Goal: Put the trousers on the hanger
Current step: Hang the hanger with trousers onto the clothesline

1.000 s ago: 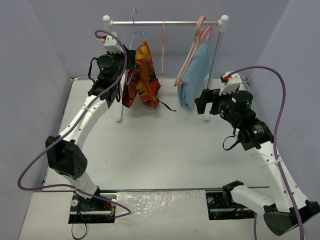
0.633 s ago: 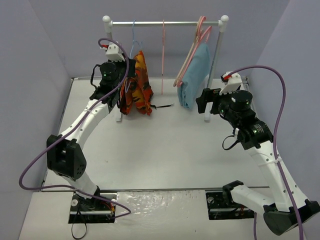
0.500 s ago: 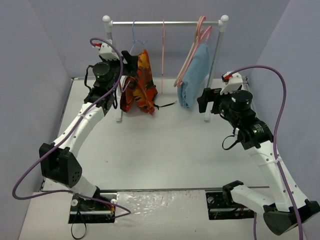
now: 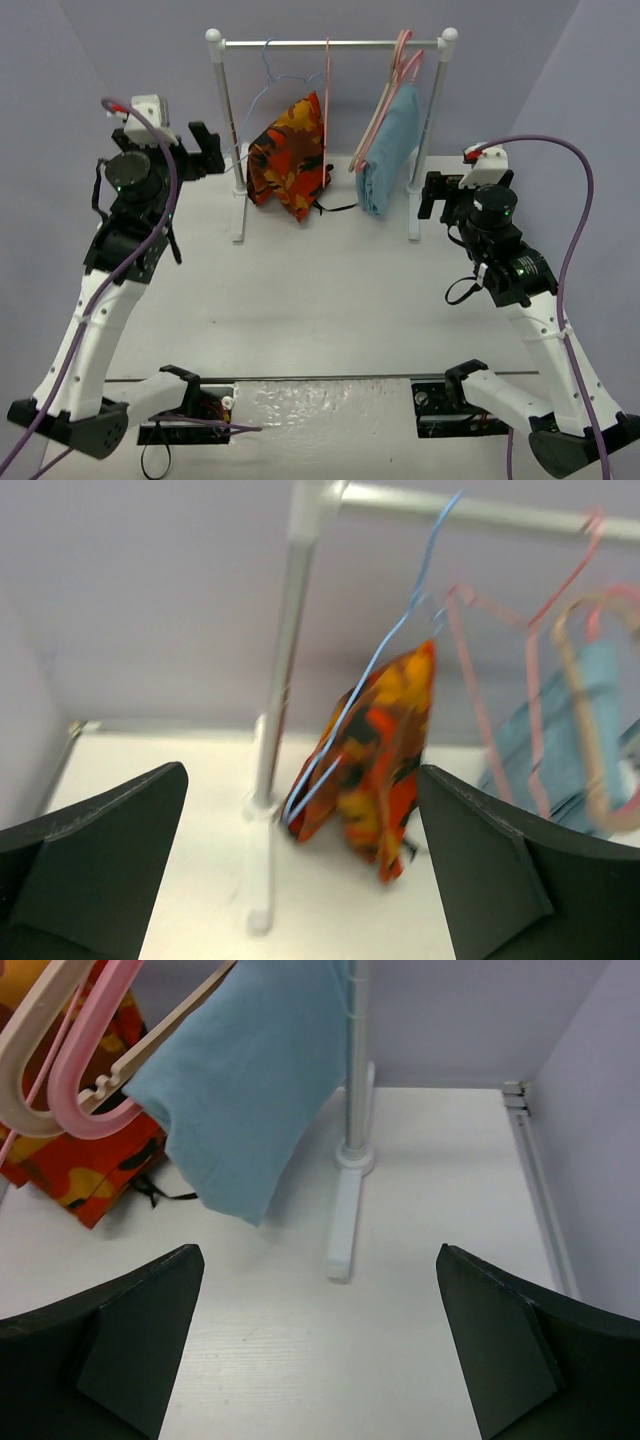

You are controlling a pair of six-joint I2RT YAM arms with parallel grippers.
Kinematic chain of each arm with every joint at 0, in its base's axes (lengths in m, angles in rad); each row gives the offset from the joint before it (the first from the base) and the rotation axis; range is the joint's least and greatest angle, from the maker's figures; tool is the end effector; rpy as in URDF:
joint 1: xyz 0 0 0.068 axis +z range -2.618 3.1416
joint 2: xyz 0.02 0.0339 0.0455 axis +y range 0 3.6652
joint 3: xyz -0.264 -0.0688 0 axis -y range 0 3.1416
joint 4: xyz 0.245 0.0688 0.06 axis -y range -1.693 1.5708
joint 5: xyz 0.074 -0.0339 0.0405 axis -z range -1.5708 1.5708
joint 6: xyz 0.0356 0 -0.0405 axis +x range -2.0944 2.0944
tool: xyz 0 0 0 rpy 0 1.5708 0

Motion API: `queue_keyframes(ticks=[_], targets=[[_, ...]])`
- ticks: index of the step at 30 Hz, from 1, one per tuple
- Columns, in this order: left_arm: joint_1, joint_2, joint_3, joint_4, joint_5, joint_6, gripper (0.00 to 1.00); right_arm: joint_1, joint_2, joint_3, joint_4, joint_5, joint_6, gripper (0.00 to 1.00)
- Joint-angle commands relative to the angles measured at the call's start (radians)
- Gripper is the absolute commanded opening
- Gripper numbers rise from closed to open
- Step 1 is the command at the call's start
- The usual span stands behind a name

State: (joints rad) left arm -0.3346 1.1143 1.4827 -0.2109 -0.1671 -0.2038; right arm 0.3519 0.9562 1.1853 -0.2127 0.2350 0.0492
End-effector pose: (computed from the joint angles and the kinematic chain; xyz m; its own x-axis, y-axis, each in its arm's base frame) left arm 0.2082 -0.0661 0.5118 0.1109 -0.2499 -0.9619 0.1952 0.9545 -0.2254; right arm 0.1919 0.0616 0.4450 0.0096 0.0545 -0.9985 -0.1173 0.9917 0.0530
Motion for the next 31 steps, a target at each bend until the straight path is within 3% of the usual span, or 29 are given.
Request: queue_keyframes(ticks=[1,9,31], targets=[[0.017,-0.208,-0.197,-0.189,-0.134,0.057,0.97,-0.008,-0.069,-0.005,0.058,0.195,-0.032,1.00],[0.017,-0.484,-0.465,-0.244,-0.153,0.027,0.97,-0.010,-0.126,-0.066,0.096,0.187,0.013,1.00],[0.019,-0.496,-0.489,-0.312,-0.141,0.013,0.97,-0.011,-0.096,-0.111,0.191,0.122,0.063,1.00]])
